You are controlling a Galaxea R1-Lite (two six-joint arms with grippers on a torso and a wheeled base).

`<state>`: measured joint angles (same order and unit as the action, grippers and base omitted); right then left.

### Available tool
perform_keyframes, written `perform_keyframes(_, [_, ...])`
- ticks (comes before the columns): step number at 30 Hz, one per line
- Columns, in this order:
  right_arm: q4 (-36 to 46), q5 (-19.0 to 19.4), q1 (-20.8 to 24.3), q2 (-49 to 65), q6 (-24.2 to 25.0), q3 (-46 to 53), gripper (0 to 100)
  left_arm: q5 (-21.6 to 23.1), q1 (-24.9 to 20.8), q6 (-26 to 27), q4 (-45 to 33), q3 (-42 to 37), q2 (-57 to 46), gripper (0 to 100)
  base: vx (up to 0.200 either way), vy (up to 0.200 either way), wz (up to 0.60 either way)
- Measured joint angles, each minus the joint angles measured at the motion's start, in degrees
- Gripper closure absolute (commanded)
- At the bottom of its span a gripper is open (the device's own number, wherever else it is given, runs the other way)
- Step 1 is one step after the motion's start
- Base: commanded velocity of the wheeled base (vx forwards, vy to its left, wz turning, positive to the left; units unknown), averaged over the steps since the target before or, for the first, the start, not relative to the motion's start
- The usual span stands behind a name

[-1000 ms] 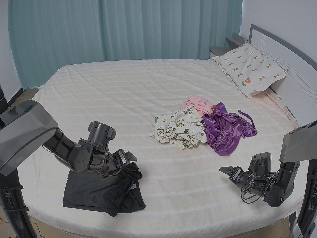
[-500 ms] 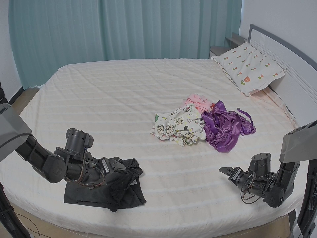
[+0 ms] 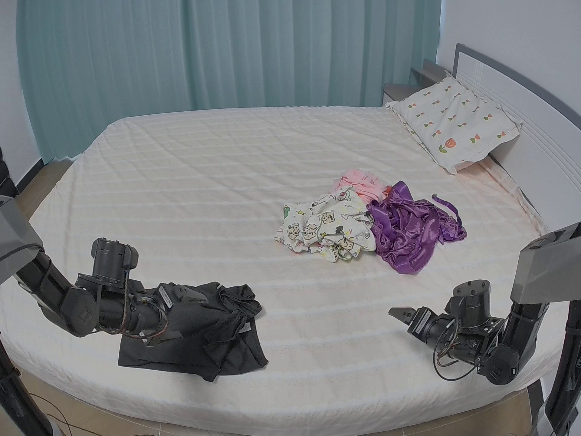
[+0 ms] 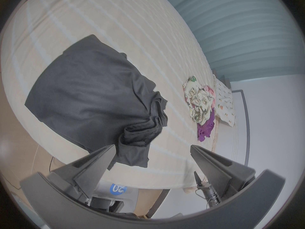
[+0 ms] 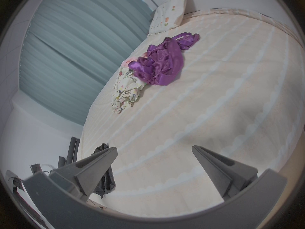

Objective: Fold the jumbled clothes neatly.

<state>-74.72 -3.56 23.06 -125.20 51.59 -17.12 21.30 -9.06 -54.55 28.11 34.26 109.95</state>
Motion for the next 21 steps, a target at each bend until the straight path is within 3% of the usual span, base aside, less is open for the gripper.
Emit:
perform_keyframes(8, [8.95, -3.13, 4.77, 0.56, -4.99, -6.58, 0, 1.22, 4.63, 0.33, 1.11, -0.41, 1.0, 0, 0.0, 0.2, 0.0])
perform_keyframes(21, [30.62, -6.49, 11.28, -1.54, -10.48, -29.6, 0, 3.11, 11.03, 3.8, 4.78, -0.8, 4.02, 0, 0.0, 0.2, 0.0])
